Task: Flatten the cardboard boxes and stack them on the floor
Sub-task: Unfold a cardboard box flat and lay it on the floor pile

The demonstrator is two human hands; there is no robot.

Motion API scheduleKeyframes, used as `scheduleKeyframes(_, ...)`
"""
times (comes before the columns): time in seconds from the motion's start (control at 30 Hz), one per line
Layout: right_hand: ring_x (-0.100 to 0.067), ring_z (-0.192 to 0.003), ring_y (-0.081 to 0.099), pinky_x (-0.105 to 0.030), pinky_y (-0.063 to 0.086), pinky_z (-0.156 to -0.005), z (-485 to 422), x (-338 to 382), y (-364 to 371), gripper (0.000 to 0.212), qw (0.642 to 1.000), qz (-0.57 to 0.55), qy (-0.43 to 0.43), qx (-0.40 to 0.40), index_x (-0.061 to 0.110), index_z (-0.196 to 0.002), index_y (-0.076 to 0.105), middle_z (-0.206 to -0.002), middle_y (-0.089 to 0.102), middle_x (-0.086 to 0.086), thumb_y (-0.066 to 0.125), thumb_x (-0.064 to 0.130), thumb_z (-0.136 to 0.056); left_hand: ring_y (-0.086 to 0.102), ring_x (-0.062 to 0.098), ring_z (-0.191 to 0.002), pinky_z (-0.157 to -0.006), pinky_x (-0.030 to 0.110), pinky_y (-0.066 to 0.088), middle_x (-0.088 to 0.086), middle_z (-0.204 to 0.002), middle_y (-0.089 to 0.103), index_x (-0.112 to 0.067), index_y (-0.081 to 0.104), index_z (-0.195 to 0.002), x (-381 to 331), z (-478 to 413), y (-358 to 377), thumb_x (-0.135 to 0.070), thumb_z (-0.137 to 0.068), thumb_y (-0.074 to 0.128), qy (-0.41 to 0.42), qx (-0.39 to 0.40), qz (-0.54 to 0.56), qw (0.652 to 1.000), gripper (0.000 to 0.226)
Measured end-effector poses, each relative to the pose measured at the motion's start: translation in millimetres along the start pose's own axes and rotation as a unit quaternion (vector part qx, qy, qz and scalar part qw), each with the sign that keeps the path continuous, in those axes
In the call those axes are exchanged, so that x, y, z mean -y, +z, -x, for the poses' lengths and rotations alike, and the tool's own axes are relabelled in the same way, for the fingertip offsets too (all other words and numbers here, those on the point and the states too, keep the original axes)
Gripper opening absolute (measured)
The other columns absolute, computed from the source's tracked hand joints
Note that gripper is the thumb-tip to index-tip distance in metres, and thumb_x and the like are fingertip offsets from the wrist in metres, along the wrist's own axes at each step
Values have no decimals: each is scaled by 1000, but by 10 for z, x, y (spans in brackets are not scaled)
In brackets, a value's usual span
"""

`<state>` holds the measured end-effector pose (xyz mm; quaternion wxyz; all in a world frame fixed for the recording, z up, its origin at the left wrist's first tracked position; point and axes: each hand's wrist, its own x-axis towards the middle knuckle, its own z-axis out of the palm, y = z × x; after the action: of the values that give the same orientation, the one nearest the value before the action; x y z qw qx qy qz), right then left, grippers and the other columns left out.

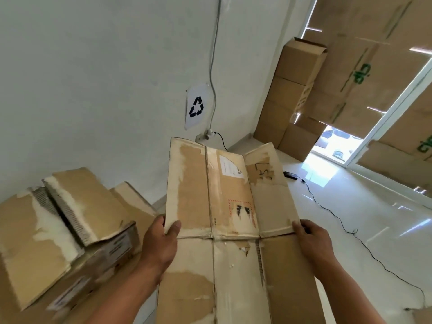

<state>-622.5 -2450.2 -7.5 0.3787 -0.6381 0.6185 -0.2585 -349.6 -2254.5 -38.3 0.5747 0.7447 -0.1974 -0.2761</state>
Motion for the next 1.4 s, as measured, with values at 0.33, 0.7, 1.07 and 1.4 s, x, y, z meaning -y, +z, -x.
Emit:
scheduleKeyframes(0.33, -27, -90, 64, -38, 51, -82, -2603, 306, 241, 20, 991, 66, -14, 115, 15, -108, 73, -91, 68, -5, 57, 22, -99, 60, 13, -90, -70, 29, 44, -6, -101, 66, -19, 59, -112, -176, -1320, 1470, -23, -100, 53, -87, -110, -23, 990, 14)
scheduleKeyframes(0.7, -25, -87, 61, -40, 53, -85, -5013, 373, 1350, 24, 972, 155, 1, 177, 15, -115, 72, -84, 64, -1, 56, 18, -99, 61, 18, -96, -74, 28, 44, -5, -104, 64, -19, 57, -118, 304, -3326, 2611, -21, -100, 54, -204, -156, -10, 966, 18)
scheduleKeyframes(1.07, -27, -88, 62, -37, 54, -81, -6783, -61, 2498, 25, 941, 220, 83, 244, 13, -117, 72, -90, 68, -3, 56, 18, -98, 57, 20, -100, -84, 29, 41, 2, -115, 64, -14, 57, -125, 1127, -4655, 3548, -22, -100, 54, -314, -170, -56, 932, 26)
scheduleKeyframes(1.4, -26, -93, 65, -44, 57, -87, -8215, -1349, 3977, 25, 894, 261, 84, 354, 22, -117, 72, -92, 68, 5, 58, 22, -97, 59, 23, -96, -80, 32, 43, 0, -106, 64, -18, 57, -124, 2648, -5319, 4582, -19, -100, 55, -434, -239, -34, 868, 25)
